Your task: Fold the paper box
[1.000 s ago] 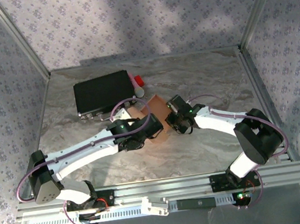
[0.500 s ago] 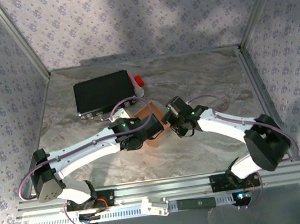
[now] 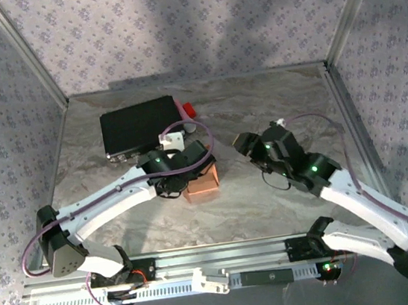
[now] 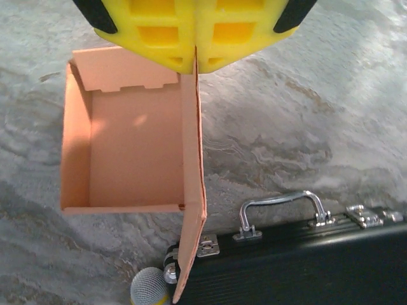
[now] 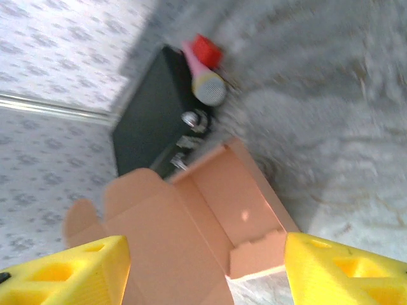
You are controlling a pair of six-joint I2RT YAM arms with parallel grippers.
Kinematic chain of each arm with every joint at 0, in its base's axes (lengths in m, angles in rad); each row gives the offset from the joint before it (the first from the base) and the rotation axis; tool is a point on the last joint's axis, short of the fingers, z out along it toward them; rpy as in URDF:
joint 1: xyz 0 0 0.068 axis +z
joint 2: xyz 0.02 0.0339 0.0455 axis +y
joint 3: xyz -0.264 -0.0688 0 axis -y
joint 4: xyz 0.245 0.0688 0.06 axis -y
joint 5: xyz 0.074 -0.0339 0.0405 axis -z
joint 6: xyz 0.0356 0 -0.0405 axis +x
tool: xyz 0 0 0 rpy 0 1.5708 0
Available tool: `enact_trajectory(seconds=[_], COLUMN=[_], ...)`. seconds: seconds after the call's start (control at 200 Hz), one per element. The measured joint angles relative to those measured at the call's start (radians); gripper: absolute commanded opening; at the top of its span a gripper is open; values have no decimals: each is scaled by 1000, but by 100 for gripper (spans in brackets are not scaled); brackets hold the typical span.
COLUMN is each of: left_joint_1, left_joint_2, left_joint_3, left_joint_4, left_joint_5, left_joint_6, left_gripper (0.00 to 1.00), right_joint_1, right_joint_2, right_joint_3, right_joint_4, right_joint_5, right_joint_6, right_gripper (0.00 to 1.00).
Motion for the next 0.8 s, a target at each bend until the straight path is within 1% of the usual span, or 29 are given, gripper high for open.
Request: enact_trajectory(seconds=[0.075, 0.195, 0.26, 0.34, 0.44, 0.585, 0.715, 0.8], left_joint_1=[27, 102, 143, 178, 189, 189, 189, 189], left_joint_2=[-19, -30, -12, 36, 123, 215, 252, 266], left_joint_3=[0, 31, 79, 165, 260, 297, 319, 363], left_joint_4=[21, 34, 14, -35, -91, -135, -154, -167], left_joint_5=[62, 232, 298, 342, 370, 435, 502, 531], left_joint_6=[154, 397, 499, 602, 711, 860, 1000, 1101], left_gripper=[0, 0, 0, 0, 0, 0, 0, 0], right_joint_1=[-51, -151, -190, -225, -245, -248, -252, -255], right_joint_2=[-33, -18, 14, 37, 47, 52, 66, 79], right_joint_3=[-7, -7, -9, -15, -16, -16, -16, -16], right_joint_4=[23, 47, 47, 45, 45, 43, 34, 26], right_joint_5=[-25, -111, -165, -228, -277, -318, -336, -341], right_joint_6=[-94, -252, -320, -391, -478, -578, -630, -646], right_gripper=[67, 65, 63, 60, 60, 59, 58, 58])
